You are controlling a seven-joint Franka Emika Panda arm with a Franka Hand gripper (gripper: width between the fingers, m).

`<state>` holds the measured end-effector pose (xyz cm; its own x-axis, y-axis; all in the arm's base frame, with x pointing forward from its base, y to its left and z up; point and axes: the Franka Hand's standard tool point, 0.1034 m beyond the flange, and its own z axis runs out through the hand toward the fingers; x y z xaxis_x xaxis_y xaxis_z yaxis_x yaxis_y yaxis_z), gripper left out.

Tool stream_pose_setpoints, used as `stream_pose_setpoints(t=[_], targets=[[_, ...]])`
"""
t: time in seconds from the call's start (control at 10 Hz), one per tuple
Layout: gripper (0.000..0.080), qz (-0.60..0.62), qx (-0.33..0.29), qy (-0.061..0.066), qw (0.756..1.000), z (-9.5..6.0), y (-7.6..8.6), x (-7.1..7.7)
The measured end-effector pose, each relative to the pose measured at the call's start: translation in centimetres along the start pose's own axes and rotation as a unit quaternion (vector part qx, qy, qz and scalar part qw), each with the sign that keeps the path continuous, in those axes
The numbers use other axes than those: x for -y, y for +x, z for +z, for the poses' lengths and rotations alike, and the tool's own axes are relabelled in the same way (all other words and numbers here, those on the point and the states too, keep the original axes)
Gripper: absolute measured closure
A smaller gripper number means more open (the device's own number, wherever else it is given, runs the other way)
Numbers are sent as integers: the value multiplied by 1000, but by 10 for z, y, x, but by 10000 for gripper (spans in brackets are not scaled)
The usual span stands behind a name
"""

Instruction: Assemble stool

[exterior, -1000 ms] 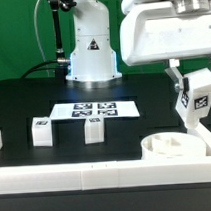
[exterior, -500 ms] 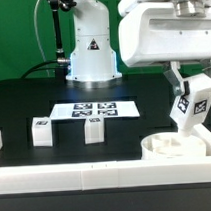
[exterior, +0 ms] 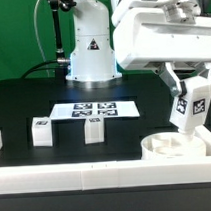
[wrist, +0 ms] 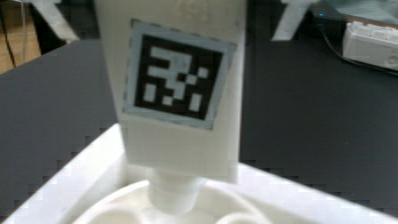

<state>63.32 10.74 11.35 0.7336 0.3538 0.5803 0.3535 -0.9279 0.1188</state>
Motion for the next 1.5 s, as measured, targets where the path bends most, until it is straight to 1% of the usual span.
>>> stream_pose_setpoints(t=[0.4,0.7,1.0,1.1,1.2,1.3,1.5], targets=[[472,-4,1,6,1000,3,-3,14],[472,-6,4,7,1000,9,-13,14],[472,-5,5,7,1000,9,-13,14],[472,-3,7,4,1000,11,-17,8],[472,-2,2,3,1000,12,-21,9],[472,-3,5,5,1000,14,-27,13],[472,-4,3,6,1000,14,-26,15]])
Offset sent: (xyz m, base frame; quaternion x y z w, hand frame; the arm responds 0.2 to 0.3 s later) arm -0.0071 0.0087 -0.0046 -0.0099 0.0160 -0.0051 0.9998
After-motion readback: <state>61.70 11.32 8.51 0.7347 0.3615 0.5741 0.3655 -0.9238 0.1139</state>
